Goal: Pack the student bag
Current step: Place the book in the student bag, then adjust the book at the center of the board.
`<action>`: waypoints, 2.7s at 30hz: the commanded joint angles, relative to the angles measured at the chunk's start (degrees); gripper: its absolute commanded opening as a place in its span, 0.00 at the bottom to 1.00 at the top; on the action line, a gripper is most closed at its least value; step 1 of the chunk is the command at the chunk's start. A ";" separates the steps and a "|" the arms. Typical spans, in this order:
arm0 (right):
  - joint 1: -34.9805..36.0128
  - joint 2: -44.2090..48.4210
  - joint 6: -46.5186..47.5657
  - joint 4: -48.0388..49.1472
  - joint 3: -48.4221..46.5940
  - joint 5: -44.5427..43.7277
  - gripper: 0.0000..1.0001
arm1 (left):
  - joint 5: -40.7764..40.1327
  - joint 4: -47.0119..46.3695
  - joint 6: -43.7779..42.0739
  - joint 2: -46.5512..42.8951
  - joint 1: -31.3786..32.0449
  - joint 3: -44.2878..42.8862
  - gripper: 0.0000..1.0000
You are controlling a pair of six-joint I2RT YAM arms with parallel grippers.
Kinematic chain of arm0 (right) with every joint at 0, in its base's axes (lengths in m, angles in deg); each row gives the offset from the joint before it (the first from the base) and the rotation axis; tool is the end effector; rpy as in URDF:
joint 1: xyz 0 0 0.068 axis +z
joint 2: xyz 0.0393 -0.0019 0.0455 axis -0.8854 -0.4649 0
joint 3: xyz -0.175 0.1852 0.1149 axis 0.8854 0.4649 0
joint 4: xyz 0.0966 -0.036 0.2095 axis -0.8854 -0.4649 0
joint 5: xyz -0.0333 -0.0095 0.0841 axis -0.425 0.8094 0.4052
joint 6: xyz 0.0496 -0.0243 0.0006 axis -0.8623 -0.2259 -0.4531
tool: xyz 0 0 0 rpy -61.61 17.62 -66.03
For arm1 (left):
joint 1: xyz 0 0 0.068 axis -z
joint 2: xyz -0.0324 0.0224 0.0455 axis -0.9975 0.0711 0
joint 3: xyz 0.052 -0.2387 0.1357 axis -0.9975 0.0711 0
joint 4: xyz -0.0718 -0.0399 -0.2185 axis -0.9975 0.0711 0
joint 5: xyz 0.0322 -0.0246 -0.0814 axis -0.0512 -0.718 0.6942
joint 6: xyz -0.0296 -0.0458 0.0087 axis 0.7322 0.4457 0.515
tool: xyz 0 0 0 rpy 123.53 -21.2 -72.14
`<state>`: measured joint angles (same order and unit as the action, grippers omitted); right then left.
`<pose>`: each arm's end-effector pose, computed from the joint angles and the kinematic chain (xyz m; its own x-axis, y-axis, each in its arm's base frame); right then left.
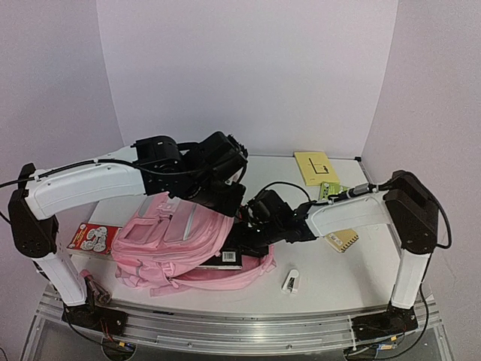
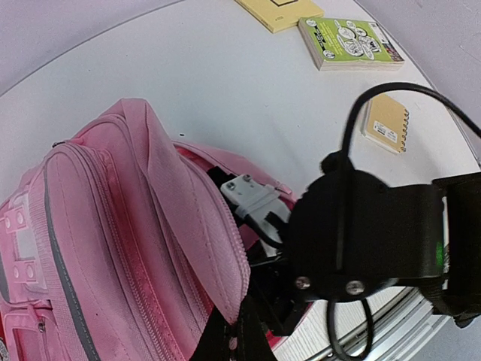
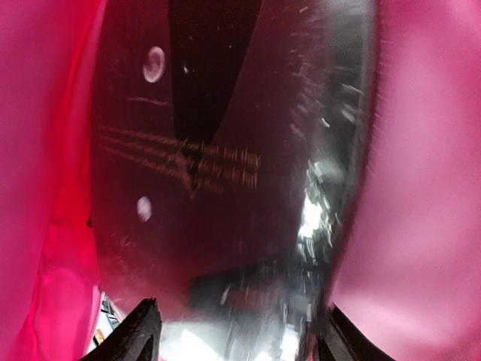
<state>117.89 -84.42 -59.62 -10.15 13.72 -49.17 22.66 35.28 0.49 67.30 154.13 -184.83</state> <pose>0.2139 0.3251 0.1887 -0.9371 0.0082 -0.3490 -0.2419 0.7055 0.6661 0.1379 -0.3076 0.3578 -0.6379 0.3581 -0.6818 0.5324 0.8447 -0.0544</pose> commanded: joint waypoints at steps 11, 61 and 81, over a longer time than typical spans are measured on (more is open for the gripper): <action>3.44 -17.43 3.22 7.27 -20.30 11.90 0.50 | 0.15 -4.78 -0.08 -0.33 0.08 -4.98 0.00; -50.89 23.23 24.04 -30.03 2.13 -11.35 0.98 | 25.38 -26.13 -7.98 16.47 -6.09 -7.31 1.00; -67.27 -28.63 38.70 -43.97 -52.80 5.77 0.96 | 39.99 -32.07 3.30 45.67 -11.43 -28.28 1.00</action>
<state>50.77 -109.02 -24.95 -49.73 -33.33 -47.29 61.19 4.27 2.12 111.16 142.45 -207.60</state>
